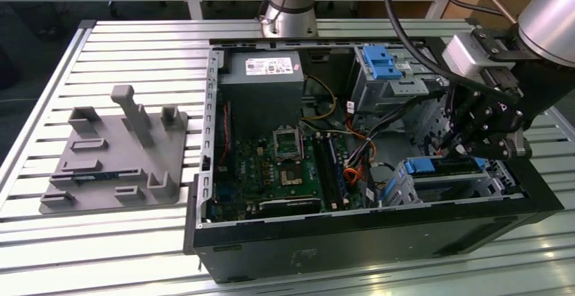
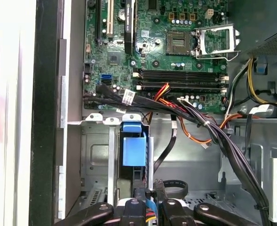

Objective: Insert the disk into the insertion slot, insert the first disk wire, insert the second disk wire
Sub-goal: 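Insert the second disk wire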

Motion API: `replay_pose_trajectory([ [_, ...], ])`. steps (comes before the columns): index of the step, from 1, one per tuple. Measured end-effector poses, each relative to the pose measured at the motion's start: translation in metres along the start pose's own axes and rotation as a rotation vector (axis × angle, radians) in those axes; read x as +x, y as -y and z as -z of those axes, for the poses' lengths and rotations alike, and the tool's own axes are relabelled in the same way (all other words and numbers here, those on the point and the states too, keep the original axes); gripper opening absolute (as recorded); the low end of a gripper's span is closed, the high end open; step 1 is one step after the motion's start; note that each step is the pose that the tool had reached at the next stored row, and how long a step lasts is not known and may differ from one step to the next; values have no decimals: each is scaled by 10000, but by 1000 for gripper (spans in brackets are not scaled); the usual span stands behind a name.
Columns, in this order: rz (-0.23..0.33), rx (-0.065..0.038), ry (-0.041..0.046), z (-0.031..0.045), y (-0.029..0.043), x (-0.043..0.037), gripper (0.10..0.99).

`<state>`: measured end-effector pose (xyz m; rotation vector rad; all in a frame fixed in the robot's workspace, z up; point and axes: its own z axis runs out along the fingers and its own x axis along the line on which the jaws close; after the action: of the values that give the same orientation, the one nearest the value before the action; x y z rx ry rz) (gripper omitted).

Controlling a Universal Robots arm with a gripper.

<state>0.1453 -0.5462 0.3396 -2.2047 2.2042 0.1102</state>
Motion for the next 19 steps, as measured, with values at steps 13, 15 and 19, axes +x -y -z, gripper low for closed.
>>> replay_pose_trajectory([
  [13,-23,1,13,-18,7,11,196],
  [15,-23,1,12,-23,8,12,196],
  [19,-23,-1,13,-32,10,13,196],
])
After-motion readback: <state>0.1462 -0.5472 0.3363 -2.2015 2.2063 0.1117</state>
